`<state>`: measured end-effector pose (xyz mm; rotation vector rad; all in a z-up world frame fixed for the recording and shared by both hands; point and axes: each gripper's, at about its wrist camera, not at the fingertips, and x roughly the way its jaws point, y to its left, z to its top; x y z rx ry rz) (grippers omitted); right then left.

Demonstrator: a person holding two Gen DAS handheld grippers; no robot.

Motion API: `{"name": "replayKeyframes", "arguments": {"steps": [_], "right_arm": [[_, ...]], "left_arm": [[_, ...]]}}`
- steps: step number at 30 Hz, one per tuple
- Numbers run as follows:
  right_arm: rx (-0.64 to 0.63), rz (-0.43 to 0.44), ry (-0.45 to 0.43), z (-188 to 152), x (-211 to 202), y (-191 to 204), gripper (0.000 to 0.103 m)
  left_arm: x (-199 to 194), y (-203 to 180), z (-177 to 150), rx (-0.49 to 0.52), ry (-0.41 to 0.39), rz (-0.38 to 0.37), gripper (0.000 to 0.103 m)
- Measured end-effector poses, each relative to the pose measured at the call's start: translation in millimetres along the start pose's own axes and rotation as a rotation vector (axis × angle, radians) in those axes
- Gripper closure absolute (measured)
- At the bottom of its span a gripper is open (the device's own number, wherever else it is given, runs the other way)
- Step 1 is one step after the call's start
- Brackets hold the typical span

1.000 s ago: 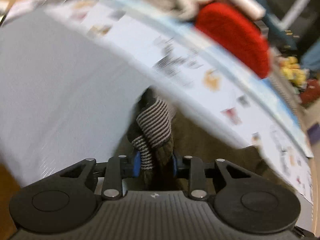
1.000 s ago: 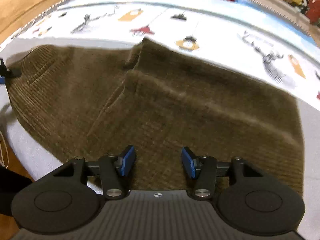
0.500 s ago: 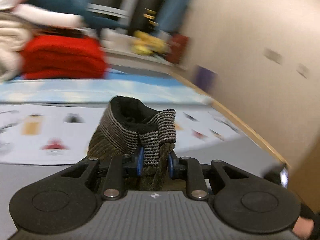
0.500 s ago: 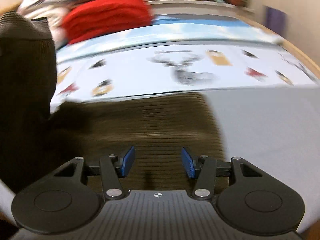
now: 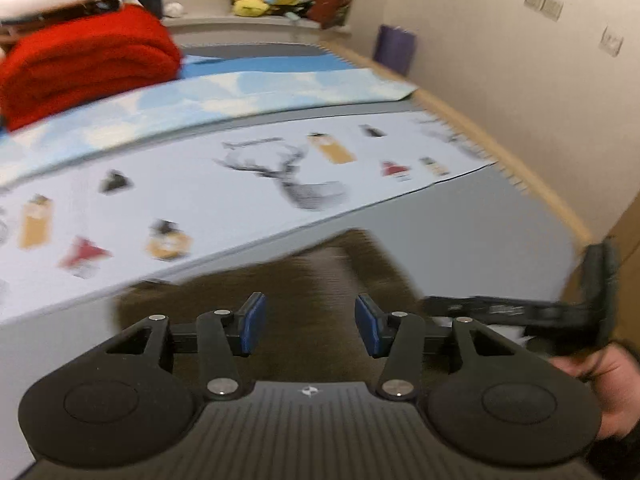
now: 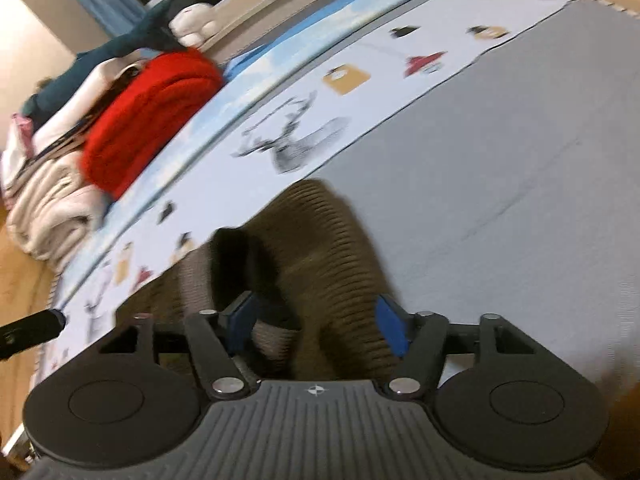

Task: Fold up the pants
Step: 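Fold the waistband over toward the right gripper with the left gripper, then grasp the striped waistband with the right gripper and lift it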

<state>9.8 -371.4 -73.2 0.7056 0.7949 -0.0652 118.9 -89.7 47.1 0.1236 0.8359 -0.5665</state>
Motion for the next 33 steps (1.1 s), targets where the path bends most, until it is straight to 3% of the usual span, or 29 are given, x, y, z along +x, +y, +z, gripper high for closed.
{"name": "replayKeyframes", "arguments": {"steps": [3, 5, 8, 10, 12, 14, 16, 19, 25, 29, 33], "right_arm": [[-0.039, 0.047, 0.043, -2.5, 15.8, 19.2, 0.024], [-0.047, 0.053, 0.093, -6.9, 29.3, 29.2, 0.019], [-0.061, -0.014, 0.161, -14.5, 54.8, 38.6, 0.018], [-0.075, -0.048, 0.162, -17.3, 63.3, 45.2, 0.008], [-0.087, -0.071, 0.157, -19.8, 68.4, 56.5, 0.007], [-0.11, -0.092, 0.15, -22.5, 72.3, 66.3, 0.009], [-0.126, -0.104, 0.138, -27.2, 71.3, 74.5, 0.024], [-0.14, -0.119, 0.108, -31.0, 68.3, 81.7, 0.04], [-0.19, -0.13, 0.037, -34.8, 53.6, 86.9, 0.061], [-0.308, -0.106, -0.043, -38.3, 39.1, 103.7, 0.068], [-0.401, 0.001, -0.181, -35.1, 8.2, 117.3, 0.069]], "left_arm": [[-5.3, 36.7, -0.1, 0.02, -0.007, 0.066, 0.049], [-4.6, 60.0, -7.4, -0.021, -0.015, 0.085, 0.049], [5.5, 81.1, -27.0, -0.103, 0.084, 0.114, 0.049], [7.4, 80.9, -26.0, -0.085, 0.071, 0.1, 0.049], [2.5, 80.0, -27.0, -0.034, 0.048, 0.102, 0.049], [2.9, 82.9, -29.5, -0.01, 0.057, 0.129, 0.049], [1.4, 88.2, -33.2, -0.037, 0.068, 0.137, 0.049], [-3.0, 95.0, -34.1, -0.057, 0.072, 0.148, 0.049], [-12.8, 97.5, -37.9, -0.048, 0.066, 0.163, 0.049], [-14.0, 98.2, -38.5, -0.051, 0.061, 0.168, 0.049], [-13.5, 96.8, -37.6, -0.057, 0.058, 0.171, 0.049]]}}
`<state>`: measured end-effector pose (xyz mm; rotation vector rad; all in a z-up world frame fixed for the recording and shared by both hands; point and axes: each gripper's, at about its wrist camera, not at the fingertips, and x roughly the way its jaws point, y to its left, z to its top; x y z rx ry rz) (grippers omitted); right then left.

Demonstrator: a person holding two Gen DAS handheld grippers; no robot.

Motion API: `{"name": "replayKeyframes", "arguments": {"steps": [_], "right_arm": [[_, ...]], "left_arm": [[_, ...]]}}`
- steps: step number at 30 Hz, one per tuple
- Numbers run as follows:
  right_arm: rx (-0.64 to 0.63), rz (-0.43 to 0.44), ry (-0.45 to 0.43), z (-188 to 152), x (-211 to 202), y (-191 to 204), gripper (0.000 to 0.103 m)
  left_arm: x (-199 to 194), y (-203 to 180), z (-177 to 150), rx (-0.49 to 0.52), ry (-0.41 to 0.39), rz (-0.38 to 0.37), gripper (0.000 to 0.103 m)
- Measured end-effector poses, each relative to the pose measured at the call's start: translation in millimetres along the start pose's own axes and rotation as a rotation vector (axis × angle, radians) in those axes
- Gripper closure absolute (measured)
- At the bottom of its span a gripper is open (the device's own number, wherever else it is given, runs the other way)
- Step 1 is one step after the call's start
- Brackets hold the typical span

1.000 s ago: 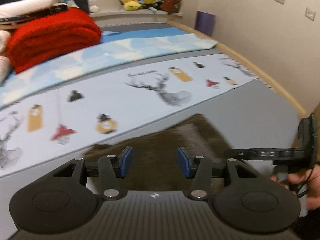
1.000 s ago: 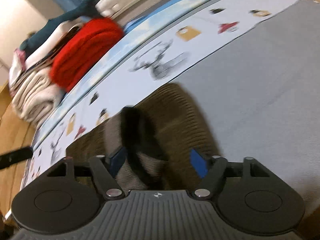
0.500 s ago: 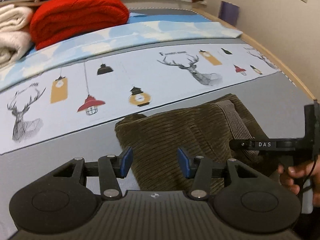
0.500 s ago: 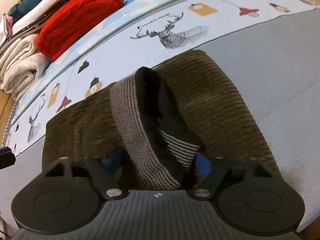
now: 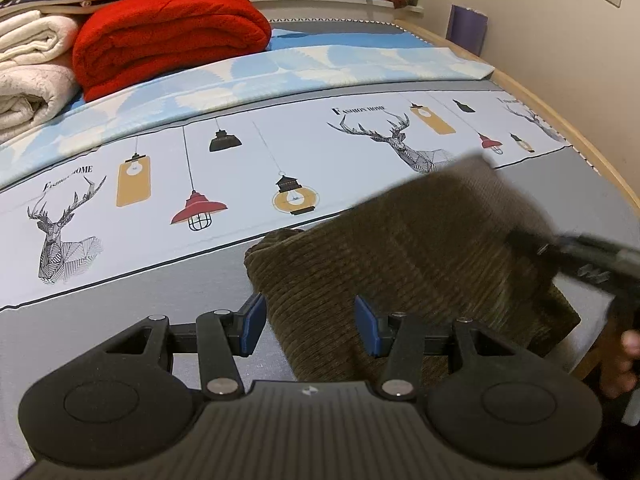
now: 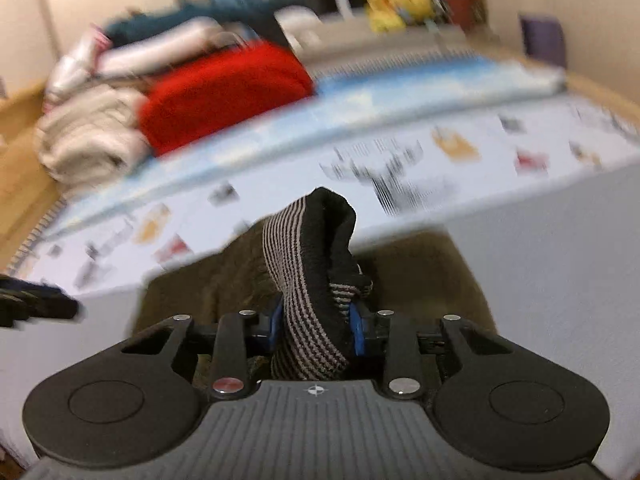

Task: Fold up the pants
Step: 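Grasp the striped waistband with the right gripper and lift it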

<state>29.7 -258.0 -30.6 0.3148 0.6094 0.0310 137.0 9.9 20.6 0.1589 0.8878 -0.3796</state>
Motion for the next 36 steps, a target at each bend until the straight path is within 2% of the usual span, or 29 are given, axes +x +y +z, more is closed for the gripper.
{"name": "replayKeyframes", "arguments": {"steps": [2, 4, 6, 8, 10, 11, 13, 15, 16, 18, 20, 23, 25, 26, 28, 29, 30, 32, 34, 36], "right_arm": [[-0.005, 0.052, -0.086, 8.0, -18.5, -0.8, 0.07], [-0.003, 0.067, -0.161, 13.6, -36.0, -5.0, 0.071], [0.02, 0.046, -0.215, 16.4, -51.9, -14.6, 0.072], [0.051, -0.011, -0.234, 17.9, -62.4, -29.8, 0.072], [0.102, -0.074, -0.204, 18.3, -64.6, -49.5, 0.072], [0.129, -0.106, -0.161, 17.6, -60.7, -60.0, 0.071], [0.183, -0.14, 0.026, 12.4, -37.9, -82.0, 0.069], [0.281, -0.161, 0.18, -1.0, -18.7, -101.8, 0.066], [0.3, -0.171, 0.223, -6.6, -14.1, -106.5, 0.062], [0.257, -0.175, 0.184, -5.4, -21.4, -102.7, 0.06], [0.149, -0.18, 0.076, 3.8, -38.1, -91.4, 0.06], [0.092, -0.124, 0.007, 8.1, -50.1, -84.6, 0.059], [0.104, -0.067, 0.046, 7.1, -46.0, -86.0, 0.059], [0.103, -0.058, 0.084, 4.5, -41.5, -86.6, 0.059], [0.07, -0.109, 0.232, -7.0, -22.4, -88.7, 0.053], [0.055, -0.131, 0.306, -14.0, -12.0, -91.3, 0.043], [0.067, -0.145, 0.352, -19.6, -5.2, -91.9, 0.032], [0.131, -0.144, 0.34, -19.2, -6.1, -98.2, 0.031], [0.12, -0.135, 0.3, -13.0, -10.2, -97.7, 0.032], [0.096, -0.143, 0.284, -12.8, -12.6, -95.6, 0.033]], "left_arm": [[0.3, -0.4, 0.6, -0.003, -0.005, -0.005, 0.049], [1.2, -1.6, 1.6, -0.006, -0.006, -0.008, 0.049], [1.5, -3.4, 3.0, -0.006, -0.015, -0.017, 0.049], [2.1, -6.4, 3.9, 0.0, -0.02, -0.027, 0.049], [4.1, -10.8, 4.8, 0.01, -0.019, -0.038, 0.049], [5.3, -13.6, 5.0, 0.018, -0.018, -0.043, 0.049], [9.1, -19.6, 5.0, 0.036, -0.011, -0.055, 0.049], [12.8, -25.8, 5.1, 0.054, -0.001, -0.072, 0.049], [14.5, -29.2, 5.1, 0.063, 0.003, -0.086, 0.049], [17.5, -36.2, 3.8, 0.082, 0.015, -0.124, 0.049], [20.8, -45.3, 0.9, 0.114, 0.037, -0.178, 0.049], [26.8, -63.8, -9.8, 0.21, 0.094, -0.277, 0.049], [43.3, -78.2, -25.4, 0.304, 0.207, -0.291, 0.05], [58.3, -85.2, -40.0, 0.361, 0.304, -0.265, 0.051], [69.7, -94.6, -55.7, 0.461, 0.357, -0.194, 0.05], [70.4, -93.9, -54.1, 0.453, 0.365, -0.196, 0.051], [69.8, -89.1, -47.2, 0.401, 0.375, -0.216, 0.051], [65.4, -79.0, -32.6, 0.324, 0.339, -0.236, 0.051], [58.9, -66.1, -14.5, 0.239, 0.243, -0.214, 0.047], [58.7, -47.1, 4.0, 0.103, 0.167, -0.178, 0.041]]}}
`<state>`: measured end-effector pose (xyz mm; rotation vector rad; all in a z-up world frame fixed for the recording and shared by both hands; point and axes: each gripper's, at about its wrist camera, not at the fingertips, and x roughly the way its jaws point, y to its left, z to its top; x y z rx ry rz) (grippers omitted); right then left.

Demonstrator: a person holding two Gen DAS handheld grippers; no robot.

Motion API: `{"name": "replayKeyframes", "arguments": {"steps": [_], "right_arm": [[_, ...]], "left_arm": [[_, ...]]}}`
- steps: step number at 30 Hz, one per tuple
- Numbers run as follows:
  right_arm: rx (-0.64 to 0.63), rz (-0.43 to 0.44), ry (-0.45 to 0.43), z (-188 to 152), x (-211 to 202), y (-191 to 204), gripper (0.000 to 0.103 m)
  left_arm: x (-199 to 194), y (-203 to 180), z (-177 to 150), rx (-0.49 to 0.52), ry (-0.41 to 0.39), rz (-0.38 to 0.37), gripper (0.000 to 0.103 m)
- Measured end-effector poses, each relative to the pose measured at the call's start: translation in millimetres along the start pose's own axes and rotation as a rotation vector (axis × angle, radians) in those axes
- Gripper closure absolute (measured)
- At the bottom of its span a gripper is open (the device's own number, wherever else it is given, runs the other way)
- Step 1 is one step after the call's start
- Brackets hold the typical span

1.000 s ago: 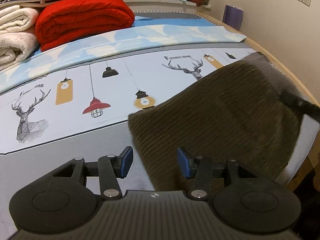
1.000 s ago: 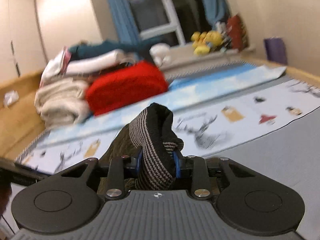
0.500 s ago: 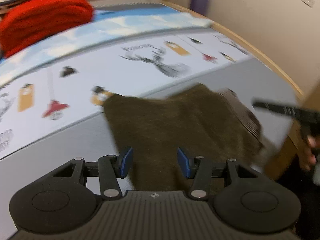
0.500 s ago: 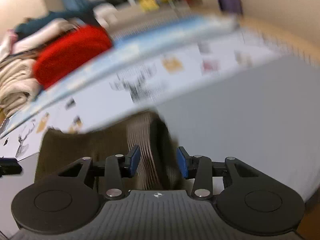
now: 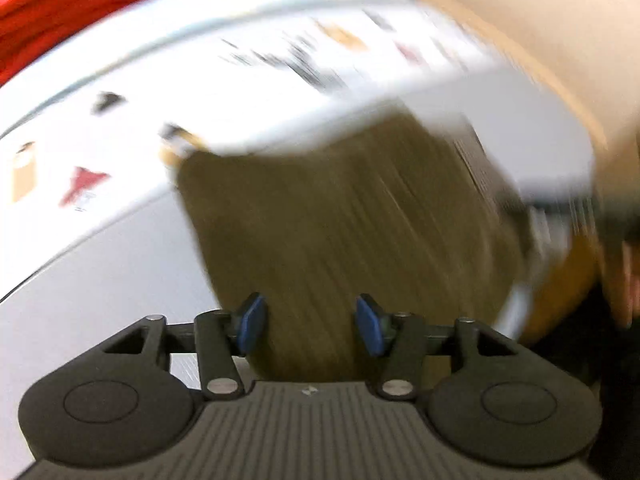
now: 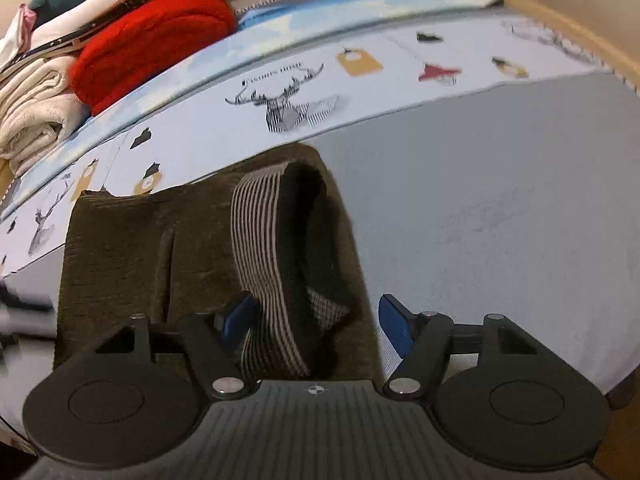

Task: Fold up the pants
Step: 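Grasp the striped waistband with the right gripper and lift it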

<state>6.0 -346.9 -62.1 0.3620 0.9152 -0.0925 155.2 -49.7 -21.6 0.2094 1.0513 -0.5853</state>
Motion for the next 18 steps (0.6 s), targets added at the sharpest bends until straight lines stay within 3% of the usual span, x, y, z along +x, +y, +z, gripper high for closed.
{"name": "replayKeyframes", "arguments": {"steps": [3, 6, 10, 13, 14, 15, 16, 18], "right_arm": [[0.01, 0.02, 0.029, -3.0, 3.8, -4.5, 0.033], [-0.003, 0.026, 0.036, 1.6, 7.7, 1.7, 0.033], [-0.021, 0.043, 0.047, -2.0, 8.6, 9.2, 0.033], [-0.04, 0.048, 0.049, -2.7, 10.3, 14.7, 0.032], [-0.047, 0.048, 0.048, -2.6, 10.9, 16.9, 0.032], [-0.054, 0.046, 0.042, -2.5, 10.9, 19.1, 0.037], [-0.063, 0.051, 0.029, -2.2, 9.9, 20.4, 0.052], [-0.072, 0.079, -0.045, 1.0, 2.3, 21.4, 0.069]], "left_arm": [[-0.3, 26.4, 16.7, -0.183, -0.07, 0.045, 0.035], [8.3, 44.7, 27.8, -0.313, -0.09, 0.057, 0.028], [26.7, 61.0, 38.2, -0.411, -0.08, 0.056, 0.025], [49.7, 68.3, 44.1, -0.428, -0.047, 0.043, 0.026], [55.0, 71.0, 43.4, -0.413, -0.042, 0.046, 0.03], [59.1, 72.9, 43.4, -0.388, -0.043, 0.034, 0.06], [62.1, 76.4, 44.1, -0.372, -0.041, 0.018, 0.066], [63.8, 92.5, 40.5, -0.437, -0.059, 0.045, 0.07]]}}
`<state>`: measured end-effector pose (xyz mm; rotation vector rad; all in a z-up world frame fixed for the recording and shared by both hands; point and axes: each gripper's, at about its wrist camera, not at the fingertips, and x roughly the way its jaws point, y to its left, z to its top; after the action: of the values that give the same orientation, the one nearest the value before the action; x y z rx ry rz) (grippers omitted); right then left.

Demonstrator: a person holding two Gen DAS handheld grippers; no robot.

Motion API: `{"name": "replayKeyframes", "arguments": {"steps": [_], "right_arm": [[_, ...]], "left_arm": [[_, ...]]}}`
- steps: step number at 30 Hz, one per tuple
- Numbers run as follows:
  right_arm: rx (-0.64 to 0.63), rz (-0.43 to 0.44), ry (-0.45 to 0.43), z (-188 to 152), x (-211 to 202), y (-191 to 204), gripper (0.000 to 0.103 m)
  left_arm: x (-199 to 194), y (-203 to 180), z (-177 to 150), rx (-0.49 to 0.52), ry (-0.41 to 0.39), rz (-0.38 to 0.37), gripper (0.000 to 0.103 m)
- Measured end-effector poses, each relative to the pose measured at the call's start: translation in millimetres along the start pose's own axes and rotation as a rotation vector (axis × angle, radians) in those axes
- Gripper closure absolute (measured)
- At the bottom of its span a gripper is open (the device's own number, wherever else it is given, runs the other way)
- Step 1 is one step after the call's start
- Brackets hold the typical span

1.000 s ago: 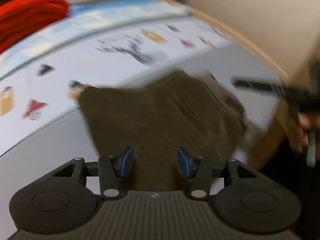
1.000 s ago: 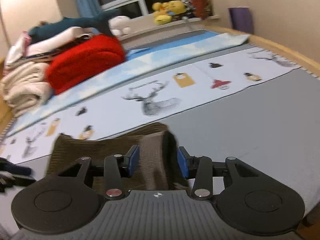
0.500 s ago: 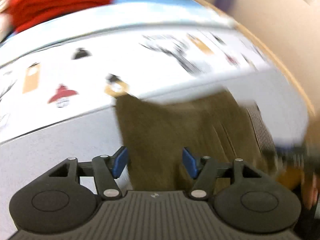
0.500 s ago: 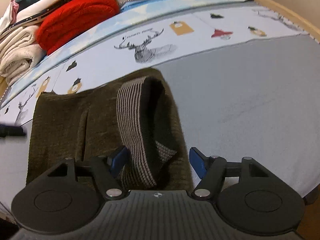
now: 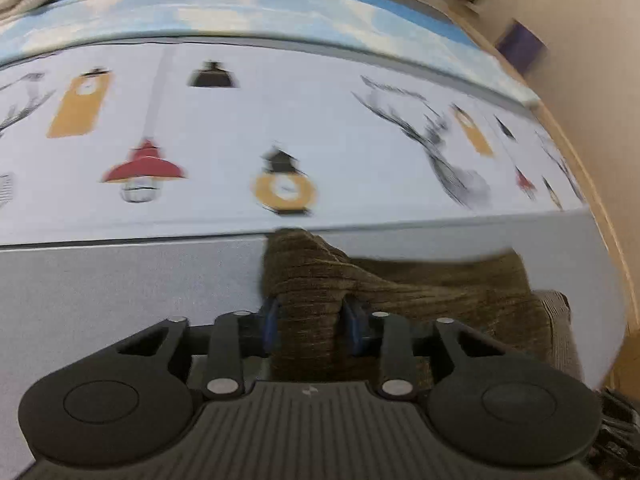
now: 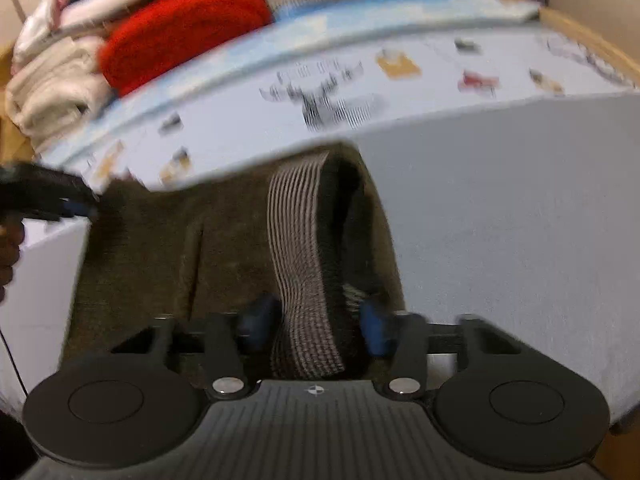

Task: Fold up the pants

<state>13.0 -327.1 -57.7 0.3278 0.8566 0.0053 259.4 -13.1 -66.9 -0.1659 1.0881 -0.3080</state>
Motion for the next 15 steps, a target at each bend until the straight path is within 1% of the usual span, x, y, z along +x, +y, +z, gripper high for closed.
{"name": "replayKeyframes", "arguments": {"steps": [1, 2, 3, 4, 5, 6, 7, 9, 10, 12, 14, 15], "right_arm": [[-0.003, 0.043, -0.049, 2.7, -6.0, 1.1, 0.072], [-0.017, 0.081, -0.085, 5.0, -10.8, 3.8, 0.072], [-0.049, 0.093, -0.11, 5.6, -13.3, 8.5, 0.072], [-0.095, 0.078, -0.113, 4.4, -11.6, 14.1, 0.072], [-0.116, 0.051, -0.077, 3.2, -5.0, 16.5, 0.072], [-0.105, 0.014, -0.014, 1.0, 5.7, 13.7, 0.072], [-0.051, -0.023, 0.056, -2.4, 17.9, 4.4, 0.072], [0.091, 0.008, 0.088, -0.1, 21.6, -14.6, 0.07], [0.125, 0.028, 0.084, 3.6, 19.0, -18.2, 0.07], [0.117, 0.034, 0.05, 6.8, 11.7, -14.4, 0.07], [0.076, 0.027, -0.005, 7.8, 3.3, -7.2, 0.068], [0.056, 0.031, -0.028, 8.6, 0.2, -3.9, 0.064]], "left_arm": [[1.3, 11.8, -0.4, -0.069, 0.0, 0.006, 0.07], [3.6, 20.2, -0.9, -0.111, 0.01, 0.013, 0.07], [6.4, 25.1, -1.7, -0.124, 0.02, 0.017, 0.069], [7.6, 26.7, -1.4, -0.12, 0.025, 0.012, 0.066], [6.9, 27.1, -0.7, -0.119, 0.028, -0.002, 0.061], [6.0, 27.6, -0.3, -0.125, 0.033, -0.017, 0.047], [3.6, 27.3, -0.2, -0.131, 0.034, -0.017, 0.041], [-4.7, 22.2, 0.4, -0.096, 0.018, 0.025, 0.041], [-10.8, 17.6, 1.4, -0.071, 0.003, 0.04, 0.043], [-29.5, 6.9, 2.6, -0.002, -0.059, 0.051, 0.044], [-46.1, -1.9, 1.3, 0.072, -0.118, 0.04, 0.044], [-52.5, -5.3, -0.9, 0.099, -0.138, 0.029, 0.047]]}}
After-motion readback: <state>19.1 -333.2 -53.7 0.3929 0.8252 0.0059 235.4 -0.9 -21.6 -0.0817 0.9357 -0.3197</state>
